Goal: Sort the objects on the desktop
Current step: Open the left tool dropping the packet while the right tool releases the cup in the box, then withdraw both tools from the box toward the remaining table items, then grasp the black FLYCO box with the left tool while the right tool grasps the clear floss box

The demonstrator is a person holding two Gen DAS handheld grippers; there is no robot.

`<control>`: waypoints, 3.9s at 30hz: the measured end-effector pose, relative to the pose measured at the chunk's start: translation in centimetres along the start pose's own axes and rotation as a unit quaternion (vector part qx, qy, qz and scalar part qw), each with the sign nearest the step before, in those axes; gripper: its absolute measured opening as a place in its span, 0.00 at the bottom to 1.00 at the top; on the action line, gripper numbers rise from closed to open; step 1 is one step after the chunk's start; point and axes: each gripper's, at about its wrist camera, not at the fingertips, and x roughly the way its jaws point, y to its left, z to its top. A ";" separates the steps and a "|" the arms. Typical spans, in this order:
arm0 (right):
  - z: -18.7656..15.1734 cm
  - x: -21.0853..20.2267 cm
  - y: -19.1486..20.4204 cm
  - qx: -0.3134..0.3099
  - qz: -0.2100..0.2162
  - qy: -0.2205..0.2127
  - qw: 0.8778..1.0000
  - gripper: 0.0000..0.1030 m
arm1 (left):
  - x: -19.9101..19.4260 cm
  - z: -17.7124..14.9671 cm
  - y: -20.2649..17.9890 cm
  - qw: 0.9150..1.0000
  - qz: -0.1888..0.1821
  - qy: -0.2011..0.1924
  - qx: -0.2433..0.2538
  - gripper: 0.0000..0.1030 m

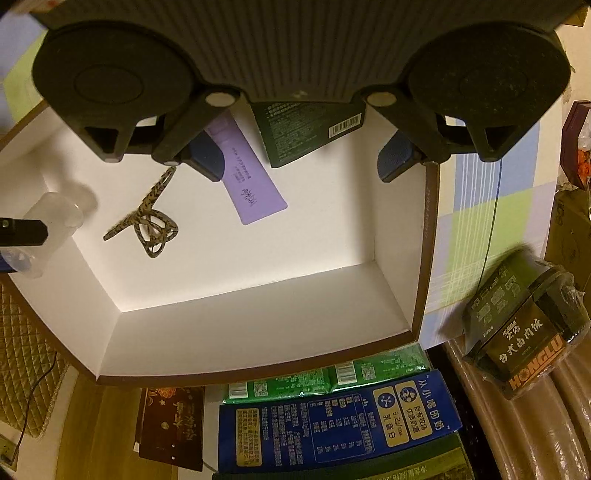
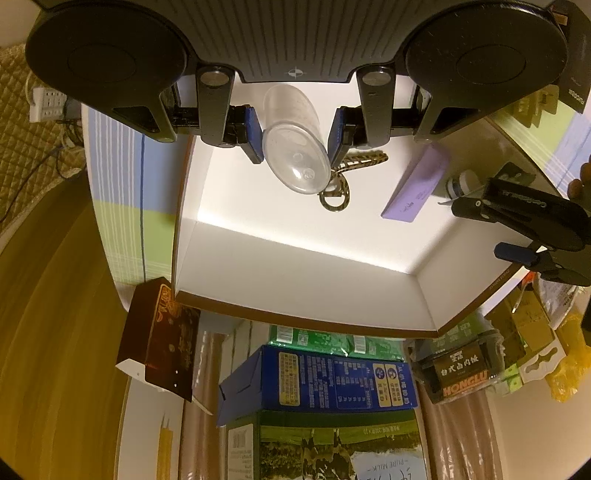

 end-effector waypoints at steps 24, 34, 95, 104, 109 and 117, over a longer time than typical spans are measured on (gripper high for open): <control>0.5 -2.5 0.2 0.008 -0.003 -0.039 0.999 0.81 | -4.8 -0.4 0.8 0.999 -0.016 -0.030 -0.018 0.92; -1.1 -6.0 0.6 0.037 0.008 -0.065 0.997 0.87 | -9.7 -2.7 2.3 0.997 -0.019 -0.056 -0.044 0.92; -15.2 -8.5 8.0 0.076 0.023 0.069 0.994 0.95 | -14.7 -21.5 0.9 0.988 0.011 0.072 -0.133 0.94; -14.8 -7.4 6.7 0.097 0.012 0.074 0.992 0.95 | -11.6 -20.6 1.3 0.986 0.027 0.087 -0.141 0.94; -14.6 -6.9 6.3 0.105 0.011 0.072 0.992 0.95 | -9.5 -20.1 1.5 0.985 0.030 0.095 -0.142 0.95; -14.2 -6.3 6.1 0.109 0.010 0.069 0.992 0.95 | -8.1 -20.2 2.3 0.984 0.022 0.093 -0.147 0.77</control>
